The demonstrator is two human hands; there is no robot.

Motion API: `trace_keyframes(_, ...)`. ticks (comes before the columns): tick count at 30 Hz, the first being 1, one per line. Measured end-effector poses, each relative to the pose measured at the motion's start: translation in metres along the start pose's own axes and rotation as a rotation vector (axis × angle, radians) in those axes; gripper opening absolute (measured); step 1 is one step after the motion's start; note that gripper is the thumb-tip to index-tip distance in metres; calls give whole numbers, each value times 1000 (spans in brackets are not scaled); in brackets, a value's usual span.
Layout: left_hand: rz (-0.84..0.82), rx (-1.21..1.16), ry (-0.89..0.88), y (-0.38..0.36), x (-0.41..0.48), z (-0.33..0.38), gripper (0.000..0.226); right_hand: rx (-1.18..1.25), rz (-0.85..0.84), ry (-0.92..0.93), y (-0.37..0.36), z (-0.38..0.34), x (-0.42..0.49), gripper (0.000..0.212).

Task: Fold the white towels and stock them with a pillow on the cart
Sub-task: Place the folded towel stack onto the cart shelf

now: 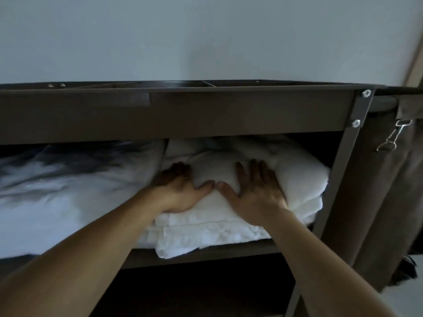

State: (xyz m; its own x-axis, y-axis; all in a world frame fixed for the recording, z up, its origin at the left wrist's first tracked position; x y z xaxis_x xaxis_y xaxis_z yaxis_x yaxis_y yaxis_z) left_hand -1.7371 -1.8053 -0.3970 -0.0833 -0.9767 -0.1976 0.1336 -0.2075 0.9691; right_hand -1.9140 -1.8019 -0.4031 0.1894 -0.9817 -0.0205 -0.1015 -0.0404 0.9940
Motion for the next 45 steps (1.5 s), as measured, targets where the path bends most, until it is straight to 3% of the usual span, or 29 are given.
trace_keyframes(2,-50,15,15,5,-2,-3,101,-19,-45,-2,9,-4,8,99)
trace_keyframes(4,-78,17,-19,21,9,8,78,-83,-3,20,31,-7,22,83)
trace_keyframes(6,7,60,-29,43,27,24,60,-82,63,18,56,4,35,74)
trace_keyframes(9,164,285,72,49,53,32,75,-234,-6,-126,50,40,44,79)
trace_keyframes(14,169,78,113,25,54,-7,96,-58,52,-258,35,66,35,98)
trace_keyframes(19,178,26,170,18,50,-19,110,77,37,-247,25,68,48,112)
trace_keyframes(24,207,15,159,27,51,-19,117,39,11,-147,41,67,45,94)
trace_keyframes(29,145,44,191,24,46,-17,106,-79,112,-223,34,64,43,95)
trace_keyframes(33,158,277,90,46,28,0,74,37,88,-94,43,43,32,92)
trace_keyframes(36,89,-56,40,63,30,-55,68,37,26,25,29,-2,27,98)
trace_keyframes(38,42,-178,75,57,26,-96,75,27,-60,61,17,-34,33,93)
trace_keyframes(40,76,-129,185,39,16,-121,90,1,-125,76,4,-56,40,85)
trace_keyframes(45,88,-81,266,26,21,-124,88,-13,-173,18,-5,-62,43,80)
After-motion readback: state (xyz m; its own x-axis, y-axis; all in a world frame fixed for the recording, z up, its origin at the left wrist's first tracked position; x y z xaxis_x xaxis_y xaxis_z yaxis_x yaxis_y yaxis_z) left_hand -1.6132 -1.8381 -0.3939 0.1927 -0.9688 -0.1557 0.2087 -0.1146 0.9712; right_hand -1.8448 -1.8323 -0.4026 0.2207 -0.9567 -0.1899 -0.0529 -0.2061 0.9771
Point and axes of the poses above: each hand's wrist, its own x-axis towards the middle knuckle, its own y-axis out of the back of the hand, z = x × y, the point moved 9 cm from there along x, towards the middle knuckle, and after that the axes turned 13 degrees about -z, right-handed, at the moved point
